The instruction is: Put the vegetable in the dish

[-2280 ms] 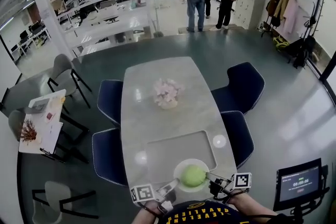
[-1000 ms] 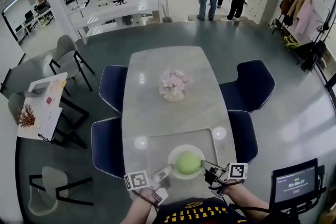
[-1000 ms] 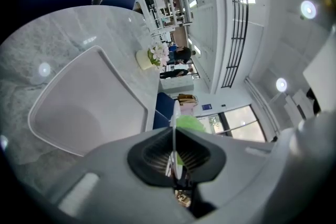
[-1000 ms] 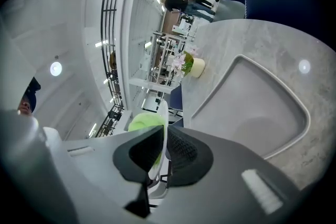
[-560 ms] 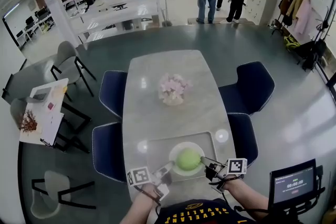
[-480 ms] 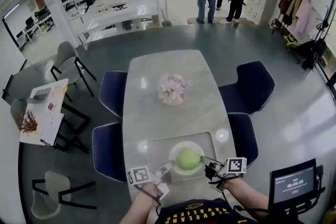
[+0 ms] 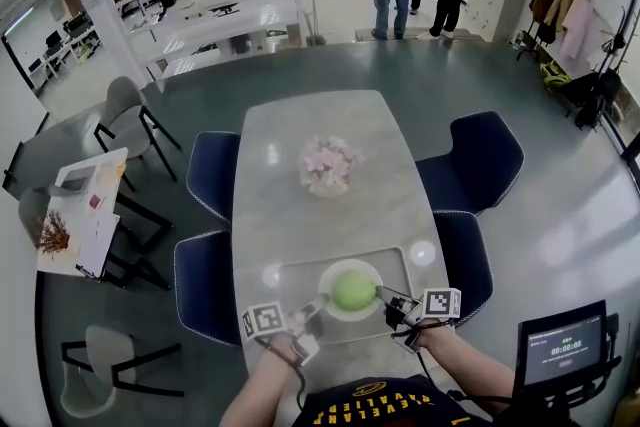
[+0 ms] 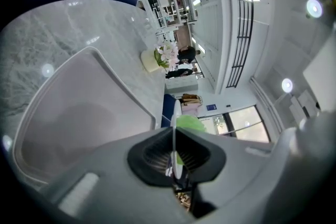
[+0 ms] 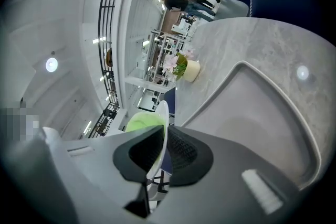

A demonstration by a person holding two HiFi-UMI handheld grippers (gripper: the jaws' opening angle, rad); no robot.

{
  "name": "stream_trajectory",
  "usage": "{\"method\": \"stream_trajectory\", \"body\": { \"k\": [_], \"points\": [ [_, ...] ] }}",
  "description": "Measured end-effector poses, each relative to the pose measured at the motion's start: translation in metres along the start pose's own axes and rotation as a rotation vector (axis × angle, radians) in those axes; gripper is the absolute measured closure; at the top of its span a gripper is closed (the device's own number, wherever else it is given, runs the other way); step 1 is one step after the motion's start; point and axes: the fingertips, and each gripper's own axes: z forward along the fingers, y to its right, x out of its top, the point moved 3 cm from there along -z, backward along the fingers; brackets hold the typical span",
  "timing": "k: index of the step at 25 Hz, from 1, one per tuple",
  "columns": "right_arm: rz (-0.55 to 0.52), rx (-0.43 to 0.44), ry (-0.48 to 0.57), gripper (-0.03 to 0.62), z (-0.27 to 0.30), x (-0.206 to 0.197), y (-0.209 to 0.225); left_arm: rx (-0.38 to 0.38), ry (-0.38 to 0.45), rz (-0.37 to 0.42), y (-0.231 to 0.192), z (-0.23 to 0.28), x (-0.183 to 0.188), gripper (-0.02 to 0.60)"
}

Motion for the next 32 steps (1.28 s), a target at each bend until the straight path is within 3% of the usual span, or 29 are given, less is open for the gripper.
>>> {"method": "stream_trajectory", "body": {
  "k": [17,32],
  "points": [
    [0.006,-0.074,-0.059,0.562,0.029,0.009,0.061,0.034,-0.051,-0.015,-0.064,0.034,0.019,0.568],
    [0.013,-0.158,-0.092,0.562,0.037,0.001,0.09,0.124,-0.116,-0.009,-0.1,0.04,0.017,0.563]
  ]
}}
